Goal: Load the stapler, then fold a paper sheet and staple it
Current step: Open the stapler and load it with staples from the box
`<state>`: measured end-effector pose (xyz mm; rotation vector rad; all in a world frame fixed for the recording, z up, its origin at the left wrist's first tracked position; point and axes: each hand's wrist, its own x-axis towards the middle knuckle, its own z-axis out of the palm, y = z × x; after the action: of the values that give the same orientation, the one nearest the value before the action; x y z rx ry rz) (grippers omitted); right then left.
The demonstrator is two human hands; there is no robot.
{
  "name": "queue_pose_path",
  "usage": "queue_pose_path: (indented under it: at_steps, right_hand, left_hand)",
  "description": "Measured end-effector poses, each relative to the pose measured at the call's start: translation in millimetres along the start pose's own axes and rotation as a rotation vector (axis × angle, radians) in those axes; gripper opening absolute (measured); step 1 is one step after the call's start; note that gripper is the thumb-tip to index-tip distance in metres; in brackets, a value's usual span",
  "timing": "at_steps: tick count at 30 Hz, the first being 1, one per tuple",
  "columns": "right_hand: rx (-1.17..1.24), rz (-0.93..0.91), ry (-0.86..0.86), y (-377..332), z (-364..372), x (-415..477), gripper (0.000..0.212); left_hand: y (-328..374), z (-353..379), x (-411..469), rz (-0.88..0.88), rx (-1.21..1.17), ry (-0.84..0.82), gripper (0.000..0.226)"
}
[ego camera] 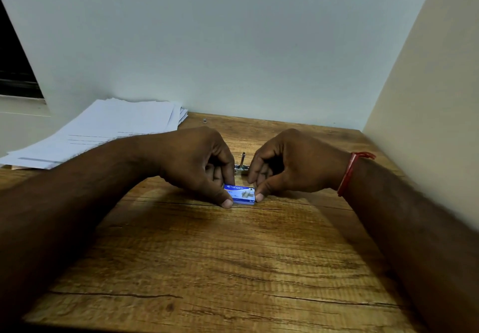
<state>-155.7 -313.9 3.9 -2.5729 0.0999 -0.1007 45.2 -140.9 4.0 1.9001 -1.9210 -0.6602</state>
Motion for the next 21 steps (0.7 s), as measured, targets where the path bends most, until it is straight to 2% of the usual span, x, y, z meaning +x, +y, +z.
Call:
queue_pose_path:
  at_steps: [5,12,14,16,18,20,21]
  right_hand:
    - [0.079,0.046,-0.106,-2,-5,-5,0.044]
    - [-0.032,0.049,-0.090,-11,2,-2,0.025]
    - [-0.050,0.062,-0.055,-10,-9,-7,0.023]
    - [-0.010,0.096,0.071,5,-23,-11,0.023]
    - [0.047,0.195,0.294,34,-35,-13,0.023]
    - [-0.012,0.409,0.535,72,-41,-16,0.027]
    - [-0.072,0.537,0.600,88,-42,-18,0.030]
  left_hand:
    - [0,1,0,0.008,0.008,0.006,0.029]
    - [2,3,1,0.030,-0.008,0.018,0.031]
    - [2,4,0,0.054,-0.027,0.065,0.030]
    - [-1,4,1,0.085,-0.028,0.178,0.029]
    - [-6,4,3,0.108,-0.013,0.298,0.031]
    - [-11,4,6,0.115,-0.017,0.358,0.030]
    - [-13,5,7,0.123,-0.022,0.371,0.029]
